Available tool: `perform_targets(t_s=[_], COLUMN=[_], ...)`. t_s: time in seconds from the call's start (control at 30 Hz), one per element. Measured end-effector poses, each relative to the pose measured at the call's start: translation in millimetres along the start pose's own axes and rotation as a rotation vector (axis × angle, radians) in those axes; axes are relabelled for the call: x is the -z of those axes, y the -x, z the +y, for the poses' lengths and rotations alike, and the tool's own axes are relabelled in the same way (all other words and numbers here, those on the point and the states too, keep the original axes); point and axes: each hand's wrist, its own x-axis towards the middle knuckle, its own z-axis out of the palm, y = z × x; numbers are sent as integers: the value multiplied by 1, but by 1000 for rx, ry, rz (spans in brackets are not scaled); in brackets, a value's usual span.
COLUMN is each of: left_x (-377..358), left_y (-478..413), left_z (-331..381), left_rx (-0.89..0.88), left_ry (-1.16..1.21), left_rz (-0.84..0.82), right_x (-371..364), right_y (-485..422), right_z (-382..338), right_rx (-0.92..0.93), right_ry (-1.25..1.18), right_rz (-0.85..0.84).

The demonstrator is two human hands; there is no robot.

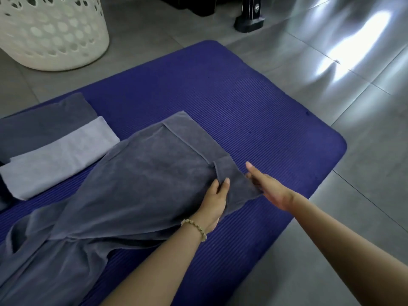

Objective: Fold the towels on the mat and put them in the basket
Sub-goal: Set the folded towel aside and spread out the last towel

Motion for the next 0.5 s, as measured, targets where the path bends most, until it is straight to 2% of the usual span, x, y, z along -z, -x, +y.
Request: perform_targets(t_s=[0.13, 0.27, 0.33, 0.4, 0.5], left_x=[-10, -15, -15, -7, 20], left_y=[5, 9, 11, 14, 23], left_z=[4, -1, -5, -11, -21], left_rx=[40, 44, 75, 96, 52], left_ry=[209, 245, 164, 10, -285], left_rz=[-63, -59, 12, 103, 176], right_x=[-3, -9, -4, 3, 2], right_y=[4, 6, 8, 10, 8], right_z=[6, 12, 20, 33, 40], right_rx=[-36, 2, 33, 32, 25], right_ry=[-174, -221, -240, -233, -23], right_rz=[-65, 21, 124, 295, 409])
